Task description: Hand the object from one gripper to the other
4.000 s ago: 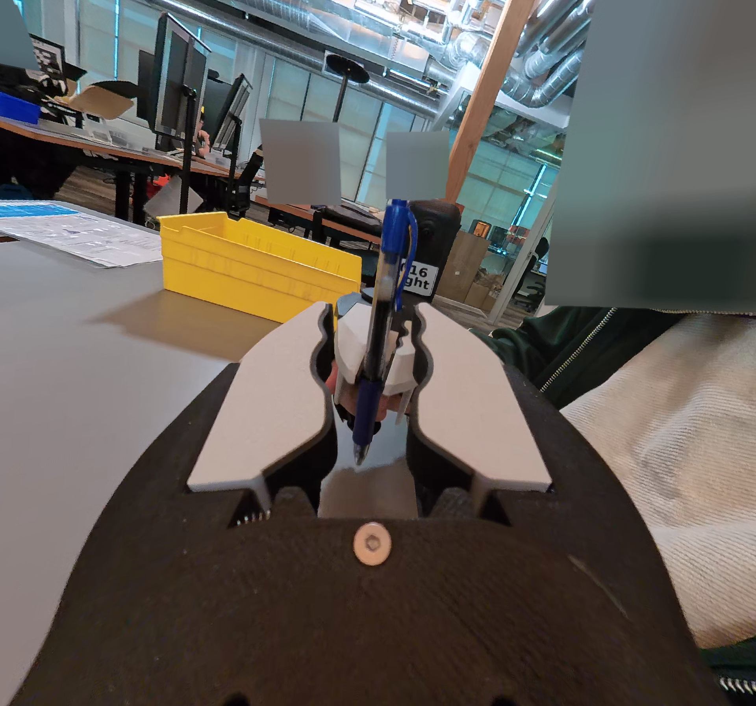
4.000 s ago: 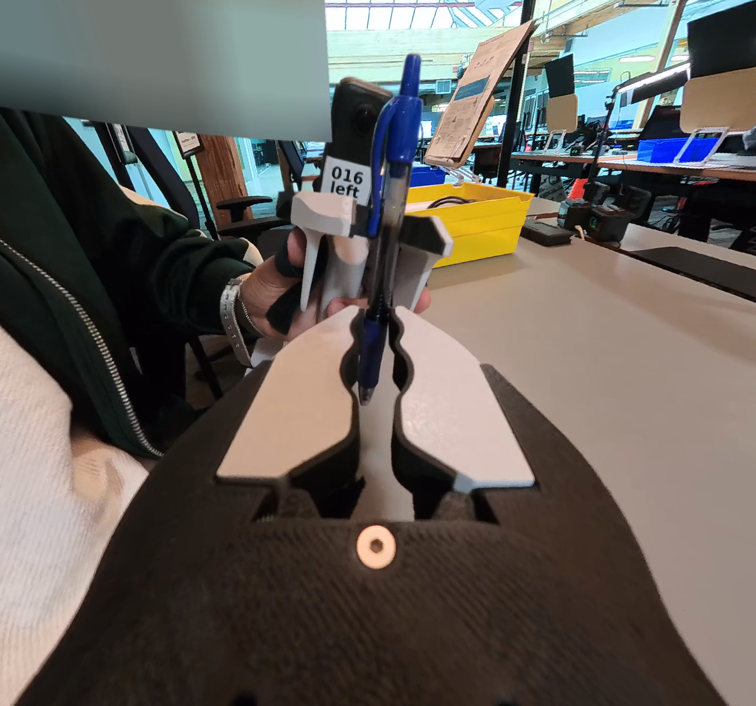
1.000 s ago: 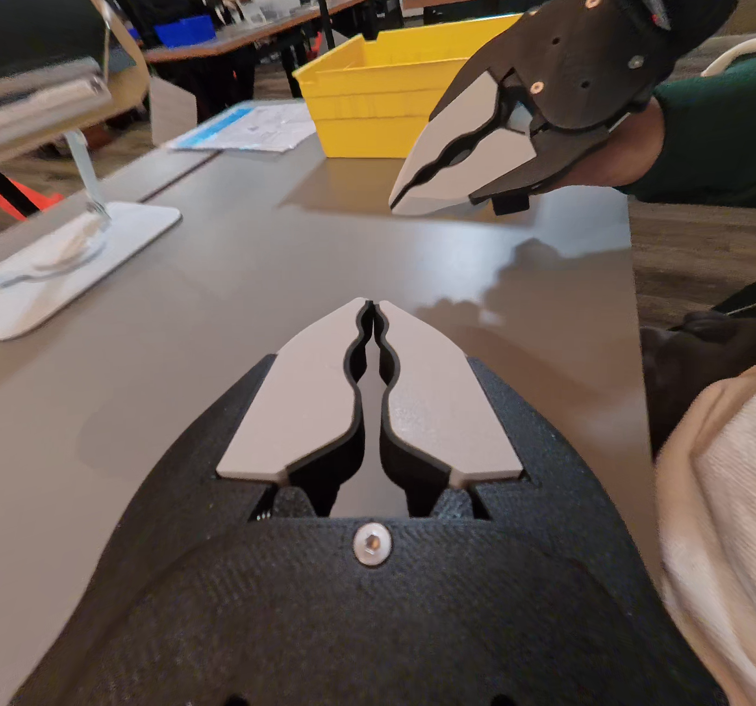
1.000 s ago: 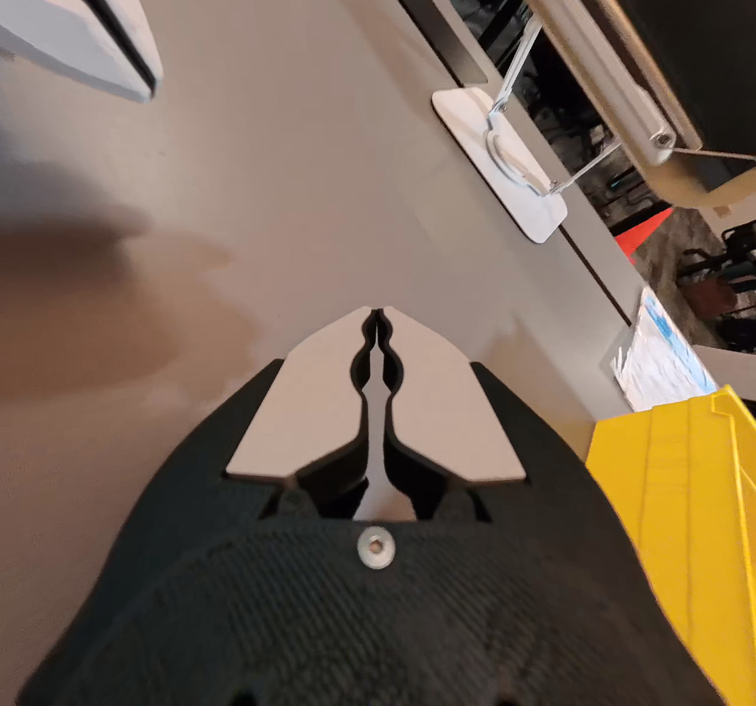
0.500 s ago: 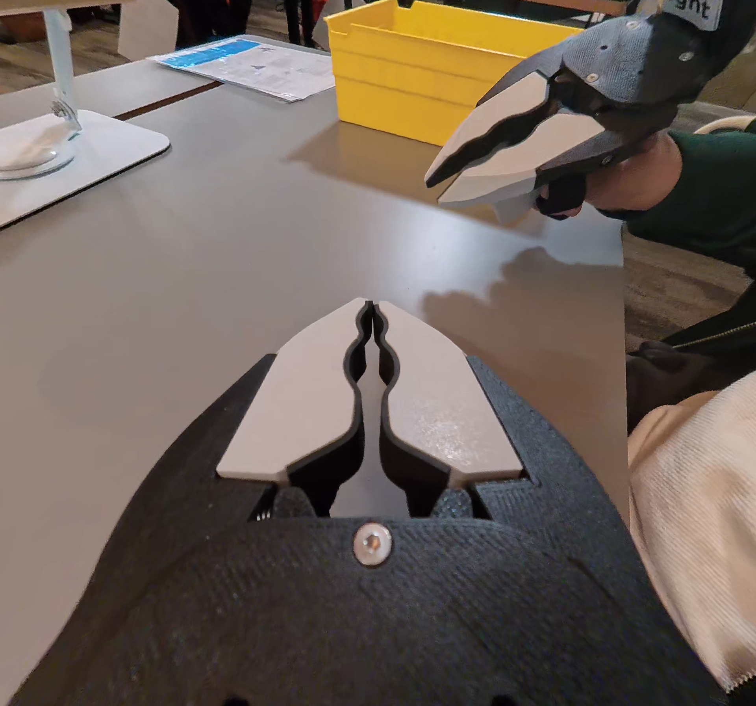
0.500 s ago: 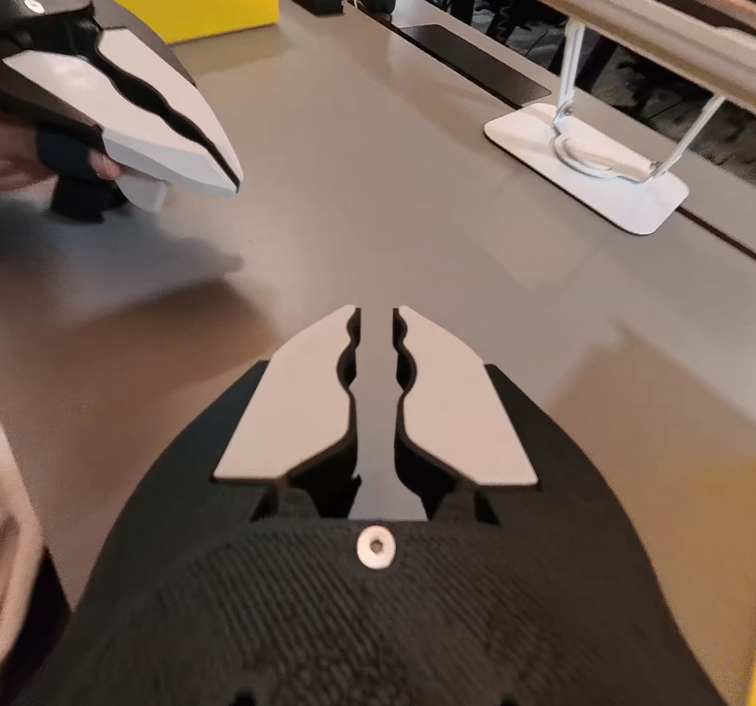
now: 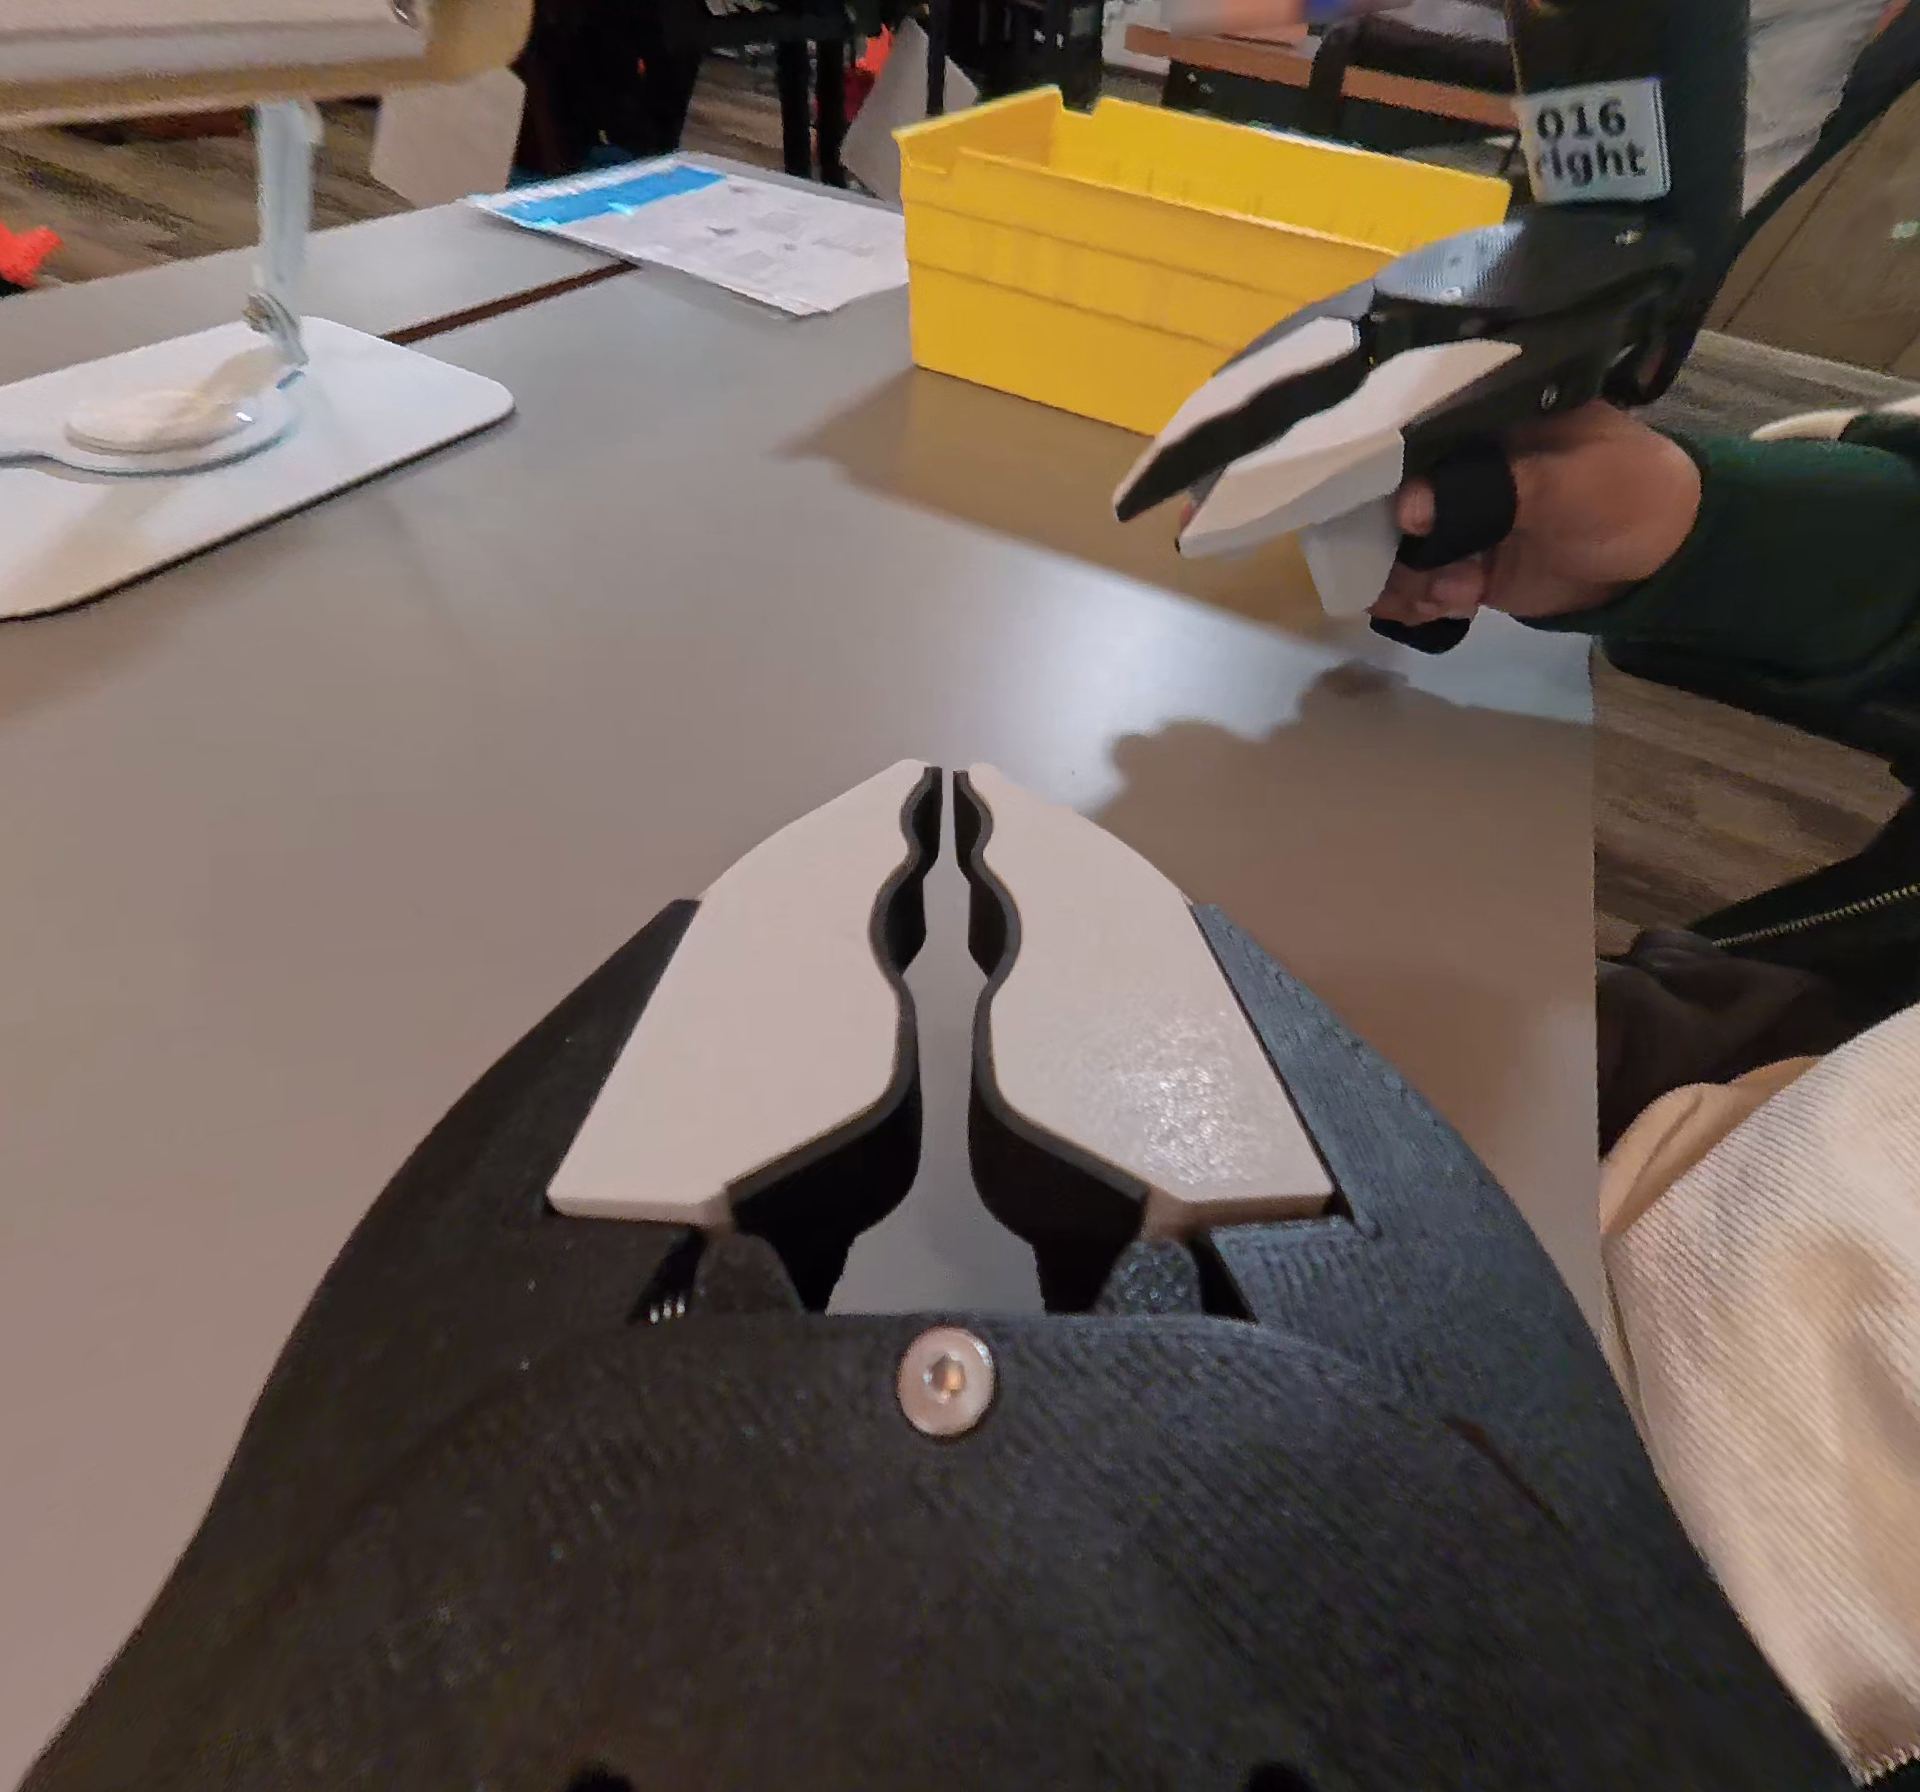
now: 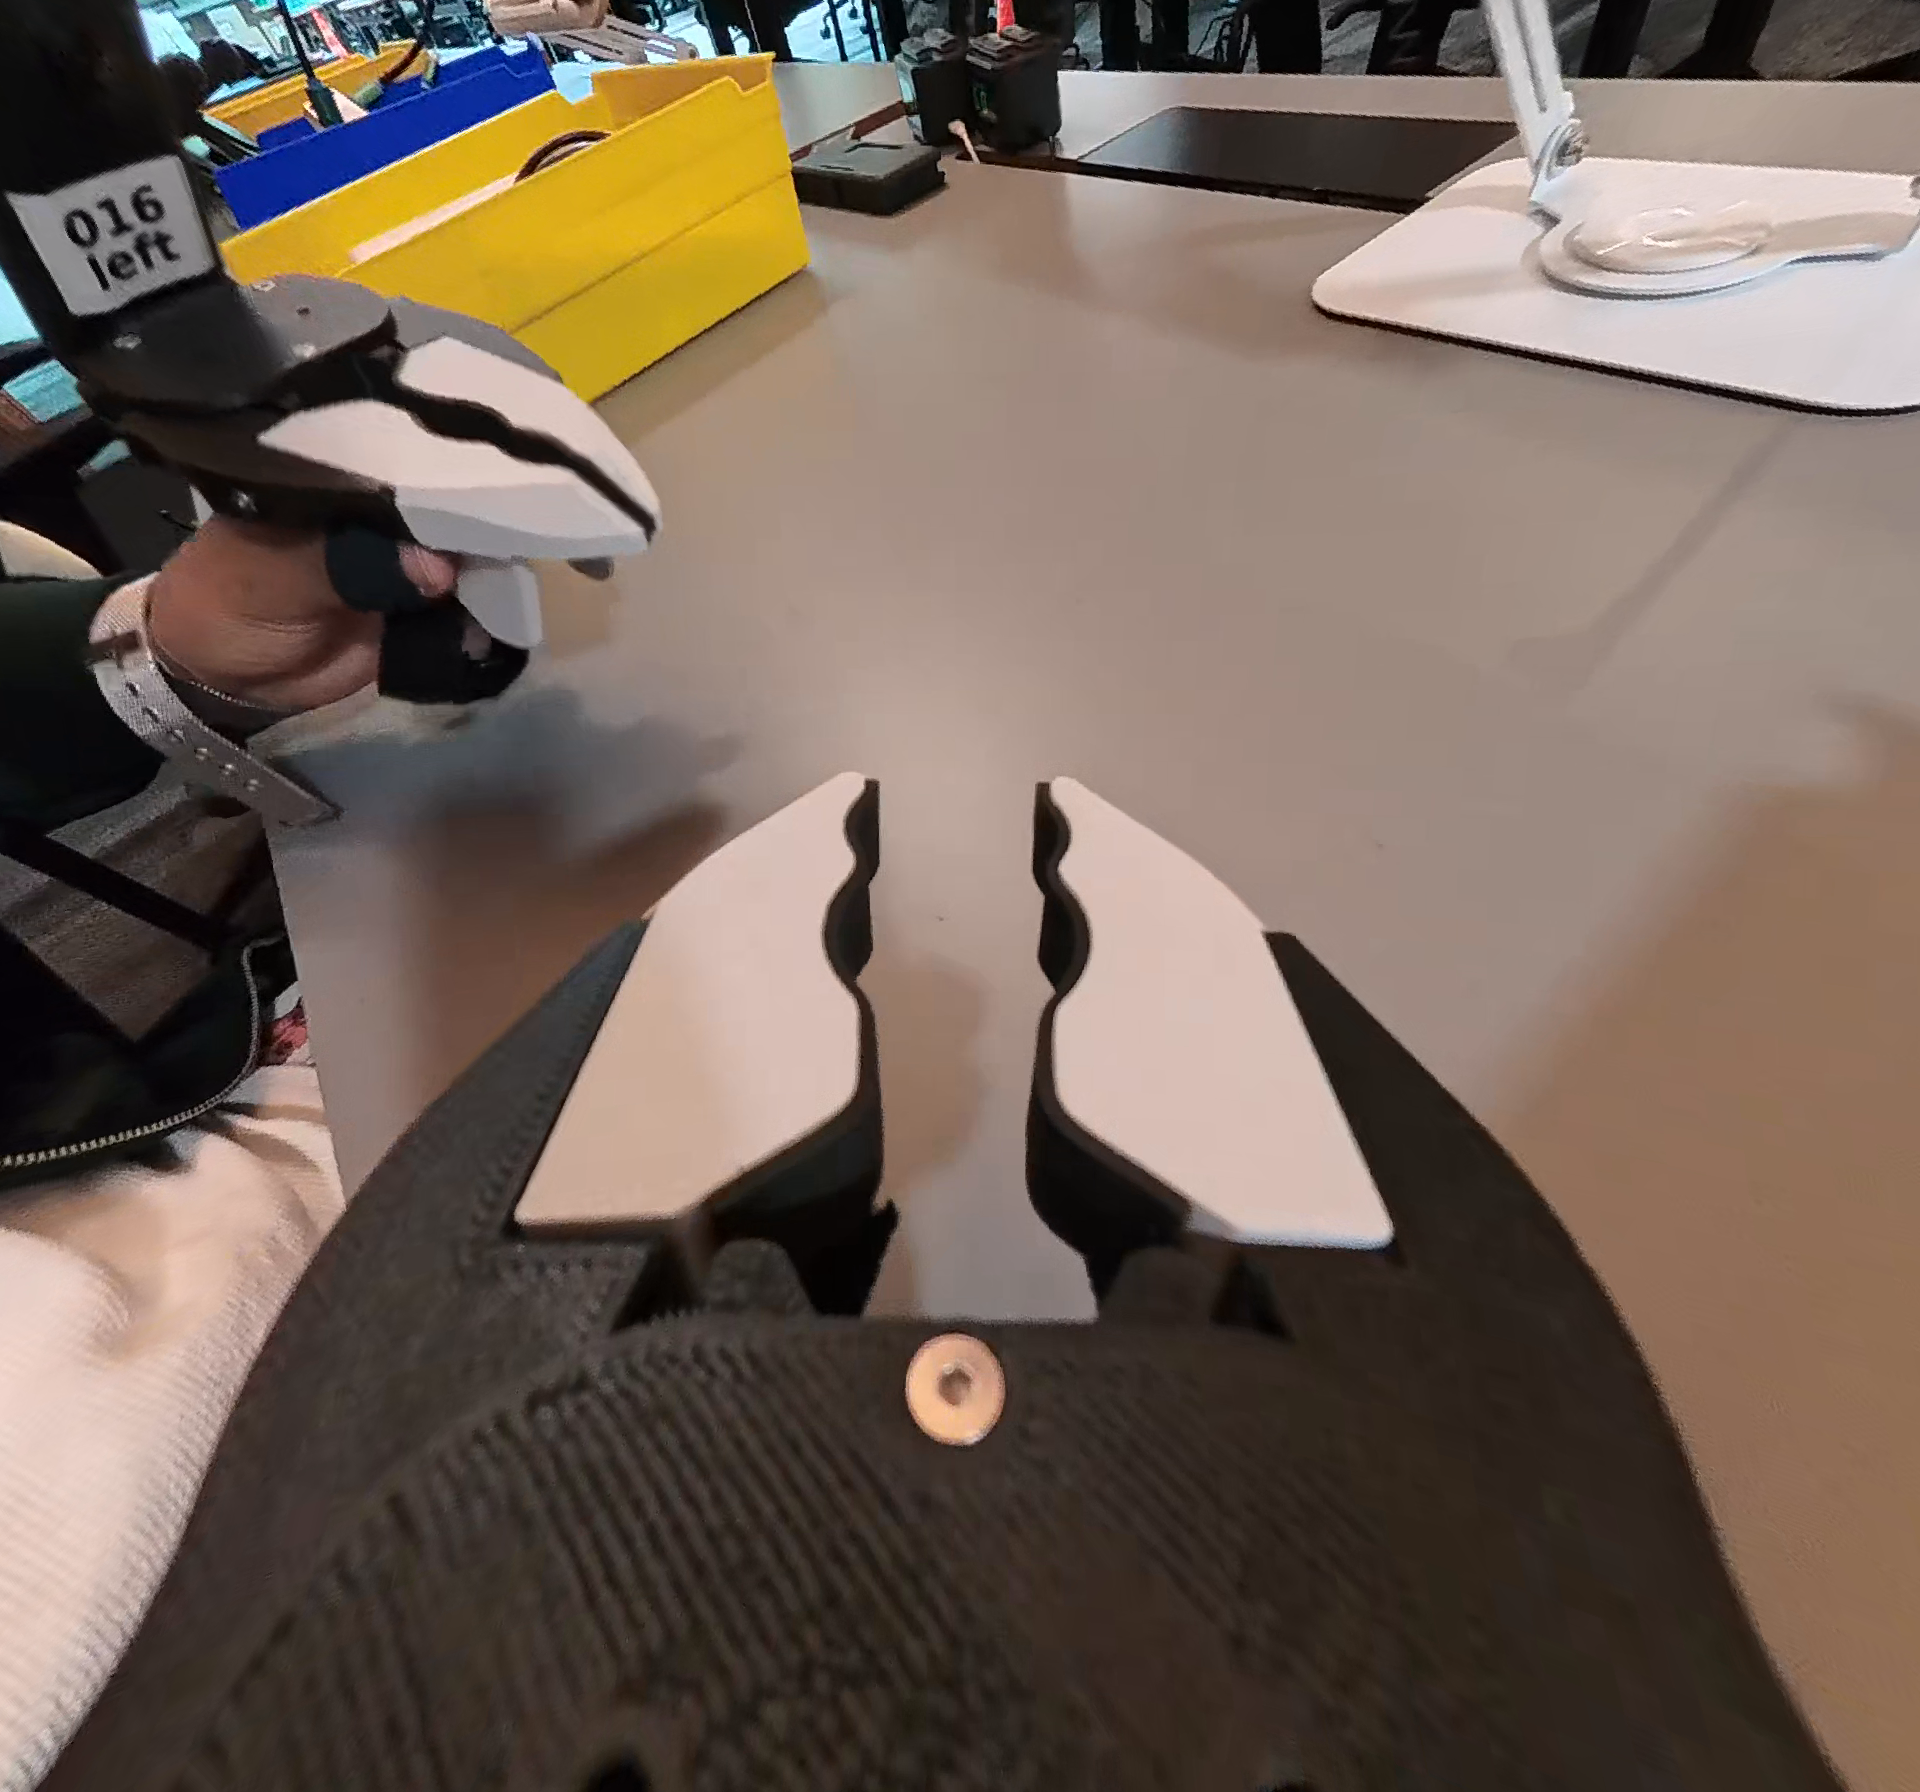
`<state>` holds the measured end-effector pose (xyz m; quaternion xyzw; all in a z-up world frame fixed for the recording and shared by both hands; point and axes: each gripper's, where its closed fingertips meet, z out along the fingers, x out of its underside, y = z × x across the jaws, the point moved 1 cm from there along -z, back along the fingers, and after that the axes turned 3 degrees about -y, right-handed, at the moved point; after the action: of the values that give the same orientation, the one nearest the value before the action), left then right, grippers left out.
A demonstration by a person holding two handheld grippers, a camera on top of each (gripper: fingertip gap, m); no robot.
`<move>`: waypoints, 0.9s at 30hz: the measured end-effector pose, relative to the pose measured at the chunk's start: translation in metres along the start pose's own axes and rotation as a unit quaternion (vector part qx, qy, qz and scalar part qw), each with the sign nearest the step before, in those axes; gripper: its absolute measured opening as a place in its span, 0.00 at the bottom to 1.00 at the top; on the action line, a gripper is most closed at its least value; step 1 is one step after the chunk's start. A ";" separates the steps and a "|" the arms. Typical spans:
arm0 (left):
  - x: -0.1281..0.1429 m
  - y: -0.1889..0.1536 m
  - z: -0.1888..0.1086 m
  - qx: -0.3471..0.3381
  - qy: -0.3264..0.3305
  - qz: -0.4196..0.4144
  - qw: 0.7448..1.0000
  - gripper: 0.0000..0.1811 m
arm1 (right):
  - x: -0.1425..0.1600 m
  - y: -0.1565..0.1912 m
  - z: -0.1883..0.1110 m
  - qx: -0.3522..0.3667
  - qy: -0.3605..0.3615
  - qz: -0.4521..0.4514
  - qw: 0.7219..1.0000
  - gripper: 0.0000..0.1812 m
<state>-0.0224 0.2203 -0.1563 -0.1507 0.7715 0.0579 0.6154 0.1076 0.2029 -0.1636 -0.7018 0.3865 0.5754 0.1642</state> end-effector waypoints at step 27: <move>0.059 0.177 -0.355 -0.340 0.134 -0.339 0.867 0.08 | 0.003 0.009 0.005 -0.028 0.006 0.016 0.999 0.12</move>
<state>-0.4187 0.2812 -0.1464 -0.6095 0.6801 0.0835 0.3988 0.0976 0.1996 -0.1664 -0.7034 0.3827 0.5841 0.1327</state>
